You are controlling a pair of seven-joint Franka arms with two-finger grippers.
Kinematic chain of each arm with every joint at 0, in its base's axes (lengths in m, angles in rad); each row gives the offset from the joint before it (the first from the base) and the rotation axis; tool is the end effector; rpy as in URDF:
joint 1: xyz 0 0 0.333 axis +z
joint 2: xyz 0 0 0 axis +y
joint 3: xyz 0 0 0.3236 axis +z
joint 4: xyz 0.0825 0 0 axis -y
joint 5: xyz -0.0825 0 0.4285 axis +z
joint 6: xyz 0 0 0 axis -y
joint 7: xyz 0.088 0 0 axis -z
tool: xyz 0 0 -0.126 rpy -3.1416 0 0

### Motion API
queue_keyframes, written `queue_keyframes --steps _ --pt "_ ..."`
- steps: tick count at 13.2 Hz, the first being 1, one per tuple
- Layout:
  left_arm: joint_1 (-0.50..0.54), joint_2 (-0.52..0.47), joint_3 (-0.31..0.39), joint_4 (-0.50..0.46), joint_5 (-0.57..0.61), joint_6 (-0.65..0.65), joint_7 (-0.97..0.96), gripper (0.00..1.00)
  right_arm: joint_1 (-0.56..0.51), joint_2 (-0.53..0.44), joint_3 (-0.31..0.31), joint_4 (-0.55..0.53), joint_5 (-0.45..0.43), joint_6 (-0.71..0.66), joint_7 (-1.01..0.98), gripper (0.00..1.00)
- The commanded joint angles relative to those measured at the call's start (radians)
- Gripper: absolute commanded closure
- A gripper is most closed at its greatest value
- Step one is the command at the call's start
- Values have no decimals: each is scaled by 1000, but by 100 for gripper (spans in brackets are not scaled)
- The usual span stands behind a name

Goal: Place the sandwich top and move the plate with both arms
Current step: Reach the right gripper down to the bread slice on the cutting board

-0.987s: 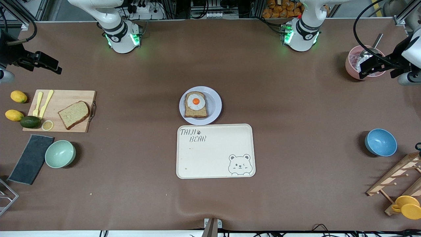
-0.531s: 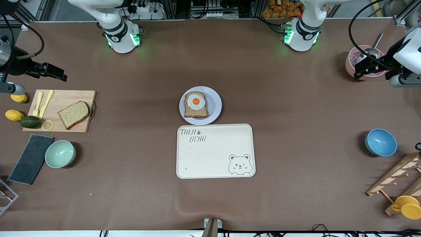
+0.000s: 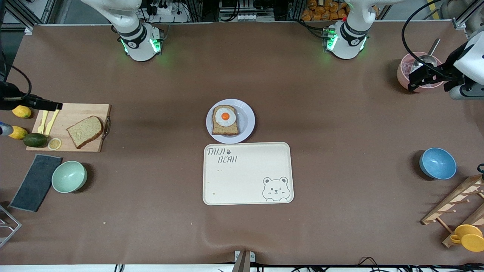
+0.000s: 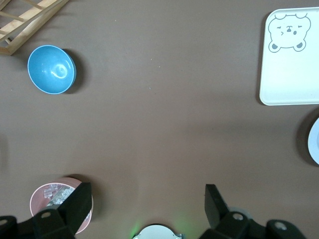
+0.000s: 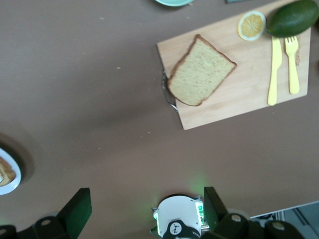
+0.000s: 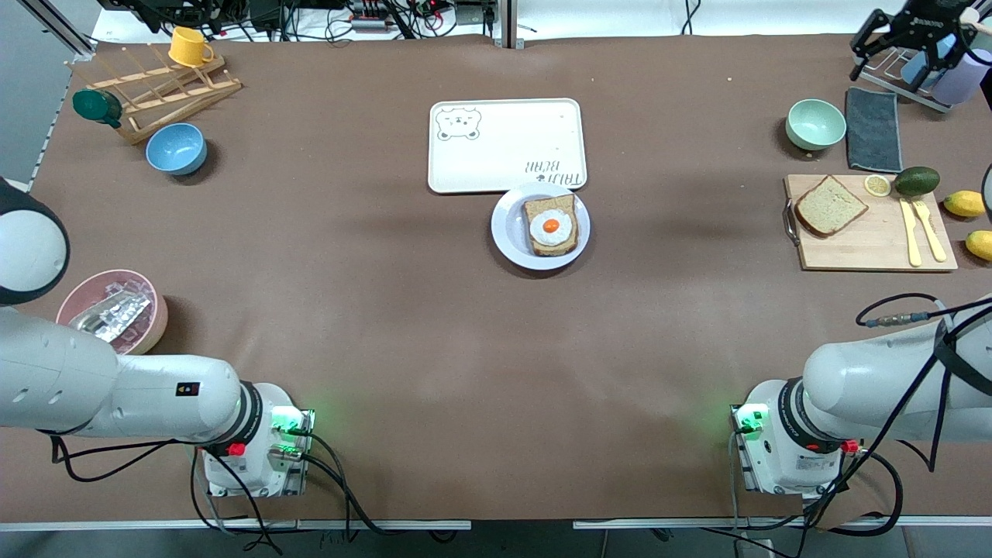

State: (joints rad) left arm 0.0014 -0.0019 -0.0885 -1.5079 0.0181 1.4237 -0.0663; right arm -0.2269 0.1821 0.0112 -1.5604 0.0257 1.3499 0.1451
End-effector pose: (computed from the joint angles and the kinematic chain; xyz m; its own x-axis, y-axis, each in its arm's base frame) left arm 0.5795 -0.0482 0.6340 0.9966 -0.0179 -0.0808 -0.0198 -0.9995 -0.0236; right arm 0.5957 -0.1272 0.4944 0.8628 -0.3307 -0.3824 -0.3468 -0.9375 0.0283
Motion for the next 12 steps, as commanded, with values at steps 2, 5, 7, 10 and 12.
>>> queue_keyframes --steps 2,5,7,10,12 --pt "2 -6 -5 6 0 -25 -1 0 -77 23 15 -74 -61 85 -60 0" --pt "2 -4 -16 8 8 -26 -10 0 -152 54 15 -157 -110 239 -314 0" --pt "2 -1 -17 12 13 -26 -9 0 -178 100 15 -158 -110 303 -543 0" --pt "5 -6 -17 15 13 -26 -10 0 -189 145 15 -162 -115 371 -692 0" --pt "8 -12 -17 17 13 -26 -6 0 -189 148 15 -196 -121 426 -758 0"
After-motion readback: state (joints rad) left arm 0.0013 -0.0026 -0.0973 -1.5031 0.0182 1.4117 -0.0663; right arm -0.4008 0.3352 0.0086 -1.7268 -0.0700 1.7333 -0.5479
